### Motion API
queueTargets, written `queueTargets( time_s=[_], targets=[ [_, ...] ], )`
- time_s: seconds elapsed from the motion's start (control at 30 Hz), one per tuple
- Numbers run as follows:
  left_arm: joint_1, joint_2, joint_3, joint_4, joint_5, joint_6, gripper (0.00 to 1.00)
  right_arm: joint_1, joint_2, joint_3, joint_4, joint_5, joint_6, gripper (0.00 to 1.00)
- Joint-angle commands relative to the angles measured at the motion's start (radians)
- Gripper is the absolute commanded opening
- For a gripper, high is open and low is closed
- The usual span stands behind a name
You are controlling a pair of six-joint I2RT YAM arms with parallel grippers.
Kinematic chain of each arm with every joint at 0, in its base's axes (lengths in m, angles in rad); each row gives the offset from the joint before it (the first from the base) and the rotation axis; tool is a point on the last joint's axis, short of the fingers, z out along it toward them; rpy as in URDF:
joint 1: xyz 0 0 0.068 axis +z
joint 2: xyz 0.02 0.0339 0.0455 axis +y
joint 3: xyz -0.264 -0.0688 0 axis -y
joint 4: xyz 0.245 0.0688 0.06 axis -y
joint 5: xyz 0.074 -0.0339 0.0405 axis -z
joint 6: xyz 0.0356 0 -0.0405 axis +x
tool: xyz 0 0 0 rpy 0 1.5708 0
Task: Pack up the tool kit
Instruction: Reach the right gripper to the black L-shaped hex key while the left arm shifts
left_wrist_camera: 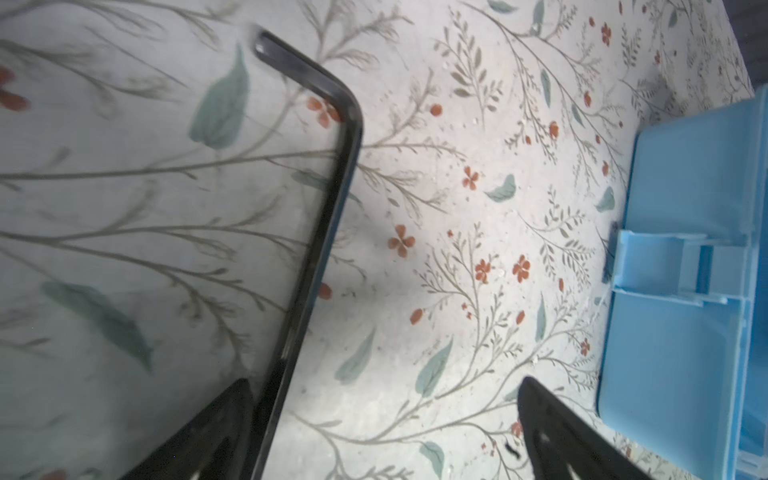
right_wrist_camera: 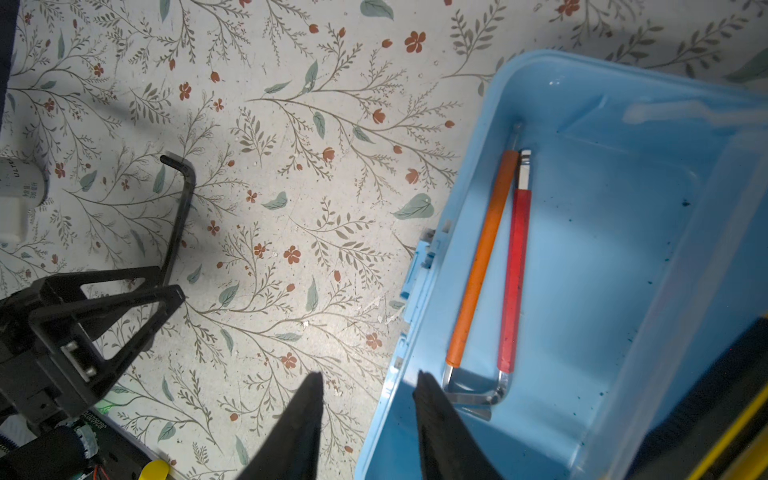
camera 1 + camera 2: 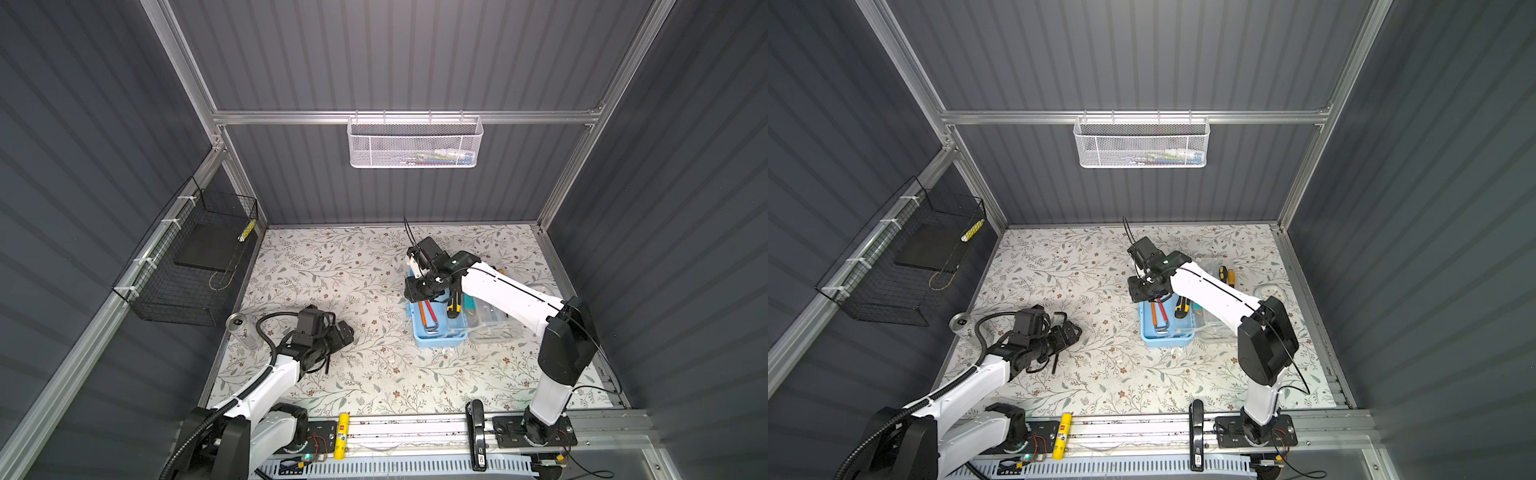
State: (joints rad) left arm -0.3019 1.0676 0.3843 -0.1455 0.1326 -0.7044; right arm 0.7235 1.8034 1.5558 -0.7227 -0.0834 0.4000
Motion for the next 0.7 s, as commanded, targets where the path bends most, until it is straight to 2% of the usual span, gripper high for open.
queueTargets(
  time_s=[0.0, 0.13, 0.27, 0.47, 0.53, 0.67],
  targets=[
    [-0.054, 0.000, 0.031, 0.003, 0.010, -0.039, 0.99, 0.001, -0.007, 0.003, 0.010, -0.023, -0.037, 0.42],
    [-0.157, -0.003, 0.069, 0.042, -0.033, -0.110, 0.99, 0.001, 0.015, 0.017, 0.013, -0.027, -0.058, 0.43],
    [-0.255, 0.053, 0.087, 0.103, -0.084, -0.143, 1.00, 0.002, 0.040, 0.029, 0.025, -0.053, -0.068, 0.44],
    [-0.302, 0.062, 0.170, 0.096, -0.125, -0.128, 1.00, 0.011, 0.065, 0.064, 0.019, -0.099, -0.072, 0.47],
    [-0.302, 0.034, 0.235, -0.026, -0.182, -0.076, 0.99, 0.022, 0.083, 0.073, 0.021, -0.097, -0.072, 0.48],
    [-0.296, -0.036, 0.390, -0.361, -0.416, 0.025, 0.99, 0.065, 0.147, 0.116, 0.043, -0.105, -0.075, 0.48]
  ],
)
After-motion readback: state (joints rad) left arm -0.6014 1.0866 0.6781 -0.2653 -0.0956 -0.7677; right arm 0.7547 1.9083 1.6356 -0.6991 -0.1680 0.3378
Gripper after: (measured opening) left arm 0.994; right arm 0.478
